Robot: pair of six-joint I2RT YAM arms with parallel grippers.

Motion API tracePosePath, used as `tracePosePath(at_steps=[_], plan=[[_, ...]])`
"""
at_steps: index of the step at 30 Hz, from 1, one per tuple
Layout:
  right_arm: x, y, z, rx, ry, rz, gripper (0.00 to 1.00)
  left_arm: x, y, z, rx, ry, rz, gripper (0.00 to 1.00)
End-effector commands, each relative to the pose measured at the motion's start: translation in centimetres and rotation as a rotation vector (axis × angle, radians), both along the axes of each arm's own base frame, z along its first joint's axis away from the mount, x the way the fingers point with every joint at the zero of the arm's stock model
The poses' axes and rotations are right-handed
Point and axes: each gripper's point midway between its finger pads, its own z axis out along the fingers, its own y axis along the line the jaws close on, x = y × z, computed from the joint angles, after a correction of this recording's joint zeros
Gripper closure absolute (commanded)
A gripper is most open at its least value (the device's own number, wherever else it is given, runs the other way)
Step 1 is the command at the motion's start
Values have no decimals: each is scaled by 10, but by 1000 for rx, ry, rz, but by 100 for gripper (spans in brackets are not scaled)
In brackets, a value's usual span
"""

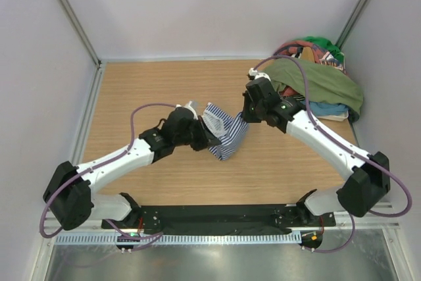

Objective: Fold and stack the tank tops

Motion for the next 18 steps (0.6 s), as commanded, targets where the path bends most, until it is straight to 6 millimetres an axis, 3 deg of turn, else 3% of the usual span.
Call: tracePosePath(at_steps=[1, 4, 5, 6, 8, 9, 12, 18], plan=[[28, 21, 18, 28, -59, 54, 98, 6, 12, 3, -22, 5, -43, 100], [47, 38, 12, 31, -55, 86, 98, 28, 28, -1, -30, 23, -10, 100], [56, 43, 19, 38, -71, 89, 98, 33, 30, -1, -37, 21, -8, 100], [63, 48, 6, 25, -47, 93, 98, 38, 33, -7, -34, 36, 0, 100], [75, 58, 12, 38, -58, 109, 98, 49, 42, -10, -49, 49, 9, 100], [80, 66, 0, 41, -31, 128, 98, 52, 44, -12, -51, 53, 10, 100], [95, 82, 5, 69, -49, 161, 98, 70, 60, -21, -42, 64, 46, 100], [130, 107, -8, 101, -50, 186, 98, 108, 92, -49, -40, 129, 104, 100]])
